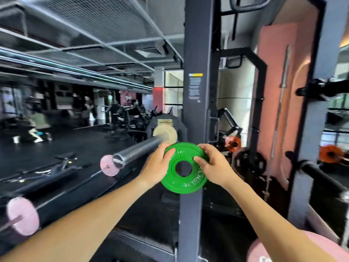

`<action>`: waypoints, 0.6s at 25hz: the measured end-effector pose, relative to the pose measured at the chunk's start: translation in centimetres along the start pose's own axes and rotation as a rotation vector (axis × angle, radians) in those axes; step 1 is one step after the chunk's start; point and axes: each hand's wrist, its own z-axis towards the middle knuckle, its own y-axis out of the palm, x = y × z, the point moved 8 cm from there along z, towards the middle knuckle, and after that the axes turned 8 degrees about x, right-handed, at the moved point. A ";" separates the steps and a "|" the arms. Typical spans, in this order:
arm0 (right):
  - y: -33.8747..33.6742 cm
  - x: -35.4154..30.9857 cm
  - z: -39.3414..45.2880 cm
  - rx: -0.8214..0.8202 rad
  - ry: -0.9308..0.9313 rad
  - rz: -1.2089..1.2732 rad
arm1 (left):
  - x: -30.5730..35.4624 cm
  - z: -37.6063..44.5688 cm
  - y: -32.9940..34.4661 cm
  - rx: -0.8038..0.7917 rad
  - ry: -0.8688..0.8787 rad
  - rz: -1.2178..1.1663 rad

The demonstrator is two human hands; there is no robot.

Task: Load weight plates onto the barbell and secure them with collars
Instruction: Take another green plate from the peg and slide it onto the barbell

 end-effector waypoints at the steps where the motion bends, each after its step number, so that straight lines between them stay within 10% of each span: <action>1: 2.2 -1.5 0.3 -0.020 -0.011 0.033 | -0.8 -0.2 -2.5 0.050 0.010 0.011; 15: 13.4 -10.9 2.3 -0.152 -0.071 0.119 | -6.2 0.0 -15.6 0.316 -0.007 0.010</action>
